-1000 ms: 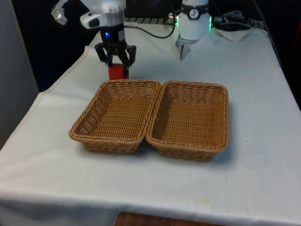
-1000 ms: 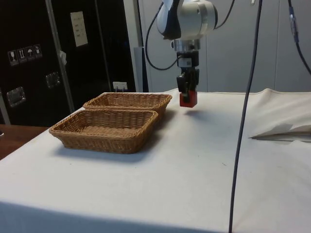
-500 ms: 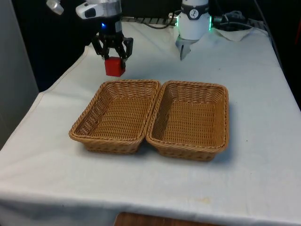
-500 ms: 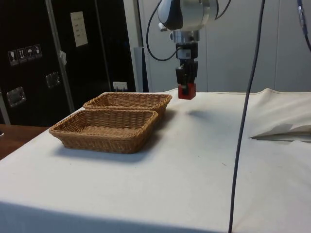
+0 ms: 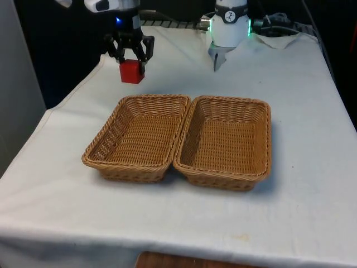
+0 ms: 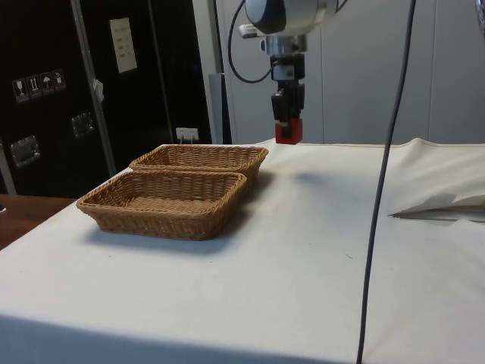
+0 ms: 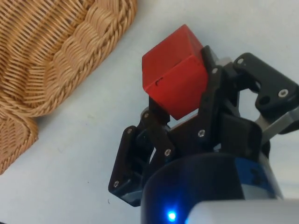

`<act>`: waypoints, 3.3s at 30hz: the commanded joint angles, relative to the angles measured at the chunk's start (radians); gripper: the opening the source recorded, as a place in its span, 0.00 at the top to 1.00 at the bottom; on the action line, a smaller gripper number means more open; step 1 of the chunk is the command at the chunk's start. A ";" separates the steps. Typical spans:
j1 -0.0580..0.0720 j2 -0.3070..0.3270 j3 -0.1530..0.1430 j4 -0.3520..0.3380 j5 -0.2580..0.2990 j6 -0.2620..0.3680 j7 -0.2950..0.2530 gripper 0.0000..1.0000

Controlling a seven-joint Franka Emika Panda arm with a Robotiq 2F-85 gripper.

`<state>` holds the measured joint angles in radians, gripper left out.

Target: Pick up the red cube and place it into the right basket.

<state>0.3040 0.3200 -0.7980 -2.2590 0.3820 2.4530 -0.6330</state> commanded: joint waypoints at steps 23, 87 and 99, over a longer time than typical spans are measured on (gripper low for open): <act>-0.004 0.096 0.018 0.185 -0.043 -0.144 0.049 0.97; -0.016 0.509 0.044 0.654 0.309 -0.262 -0.018 0.82; -0.024 0.526 0.050 0.676 0.322 -0.270 -0.018 0.00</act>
<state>0.2870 0.8410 -0.7530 -1.5930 0.7000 2.1910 -0.6500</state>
